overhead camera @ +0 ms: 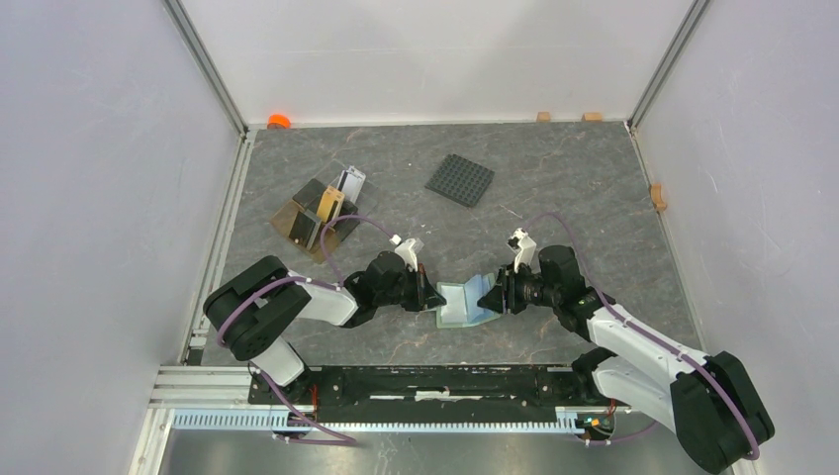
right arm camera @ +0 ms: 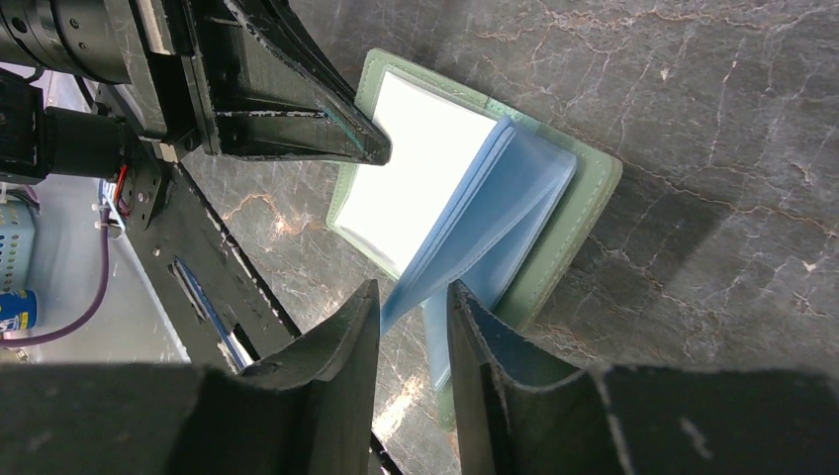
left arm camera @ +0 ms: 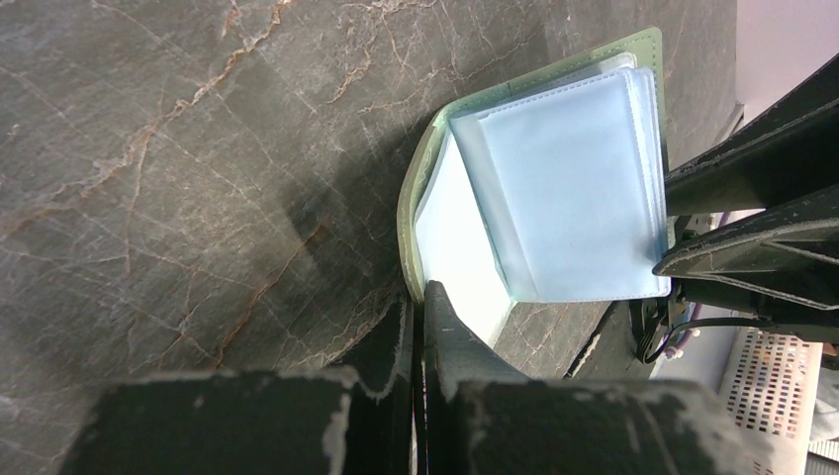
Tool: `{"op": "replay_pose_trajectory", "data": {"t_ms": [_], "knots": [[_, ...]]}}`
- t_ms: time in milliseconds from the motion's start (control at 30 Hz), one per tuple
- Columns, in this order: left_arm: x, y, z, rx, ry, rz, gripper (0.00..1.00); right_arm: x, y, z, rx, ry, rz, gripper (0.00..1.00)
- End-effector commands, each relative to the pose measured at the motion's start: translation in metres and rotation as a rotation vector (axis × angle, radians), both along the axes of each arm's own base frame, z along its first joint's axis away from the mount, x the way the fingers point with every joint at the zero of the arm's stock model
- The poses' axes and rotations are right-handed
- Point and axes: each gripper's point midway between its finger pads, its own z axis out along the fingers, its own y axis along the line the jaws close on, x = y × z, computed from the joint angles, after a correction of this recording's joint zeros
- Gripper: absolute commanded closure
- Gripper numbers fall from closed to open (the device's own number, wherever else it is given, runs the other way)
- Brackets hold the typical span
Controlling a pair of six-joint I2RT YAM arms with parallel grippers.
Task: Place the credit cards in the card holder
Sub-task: Open the card holder at the center of the board.
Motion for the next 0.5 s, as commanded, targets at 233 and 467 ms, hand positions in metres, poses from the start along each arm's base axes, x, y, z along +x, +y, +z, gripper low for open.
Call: {"op": "replay_pose_trajectory", "data": {"t_ms": [233,467], "knots": [[0.005,0.000,0.002,-0.011,-0.017,0.019,0.98,0.000,0.002,0.004,0.024,-0.027,0.009,0.74],[0.004,0.002,-0.005,0.003,-0.007,0.021,0.98,-0.005,0.006,0.008,0.062,-0.026,0.030,0.88]]}}
